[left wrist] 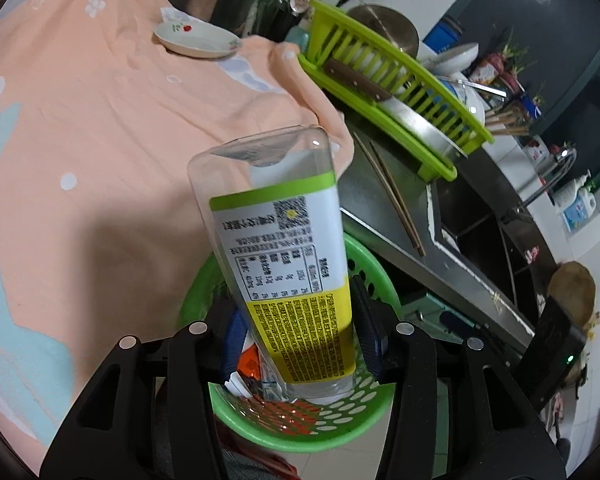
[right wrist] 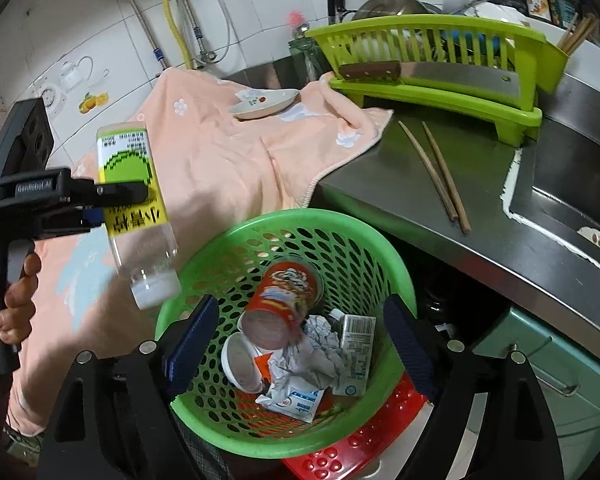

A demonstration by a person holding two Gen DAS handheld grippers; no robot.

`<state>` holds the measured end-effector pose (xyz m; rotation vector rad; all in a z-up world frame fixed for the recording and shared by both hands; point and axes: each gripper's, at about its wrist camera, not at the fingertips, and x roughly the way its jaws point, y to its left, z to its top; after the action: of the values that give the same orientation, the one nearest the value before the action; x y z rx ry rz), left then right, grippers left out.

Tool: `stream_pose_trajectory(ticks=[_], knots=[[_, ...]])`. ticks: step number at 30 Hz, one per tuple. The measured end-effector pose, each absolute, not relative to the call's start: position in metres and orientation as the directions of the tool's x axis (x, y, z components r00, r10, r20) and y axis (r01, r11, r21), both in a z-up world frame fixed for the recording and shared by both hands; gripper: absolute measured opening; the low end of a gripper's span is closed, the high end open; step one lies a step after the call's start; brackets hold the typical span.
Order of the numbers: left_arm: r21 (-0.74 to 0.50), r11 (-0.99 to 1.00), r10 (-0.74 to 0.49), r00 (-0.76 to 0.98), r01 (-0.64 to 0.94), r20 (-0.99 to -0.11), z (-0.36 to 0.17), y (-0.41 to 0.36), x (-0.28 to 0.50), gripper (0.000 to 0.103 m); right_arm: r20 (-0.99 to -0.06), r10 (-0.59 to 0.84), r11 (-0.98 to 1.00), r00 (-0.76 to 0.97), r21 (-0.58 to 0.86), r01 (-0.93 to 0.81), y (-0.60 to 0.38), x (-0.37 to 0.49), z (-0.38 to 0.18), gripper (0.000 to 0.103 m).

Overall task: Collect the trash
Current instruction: 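Carry the cup and bottle over the green basket and open both tools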

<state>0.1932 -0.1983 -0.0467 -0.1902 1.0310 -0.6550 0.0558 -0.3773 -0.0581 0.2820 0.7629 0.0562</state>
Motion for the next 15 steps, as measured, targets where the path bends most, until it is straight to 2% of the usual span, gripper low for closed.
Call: stream_pose_trajectory(ticks=[15], knots=[[-0.399, 0.791, -0.542, 0.229, 0.464, -0.809, -0.089, -0.232, 0.168, 0.044, -0.654, 0.140, 0.952, 0.743, 0.296, 0.081, -0.390, 0.046, -0.056, 0.083]])
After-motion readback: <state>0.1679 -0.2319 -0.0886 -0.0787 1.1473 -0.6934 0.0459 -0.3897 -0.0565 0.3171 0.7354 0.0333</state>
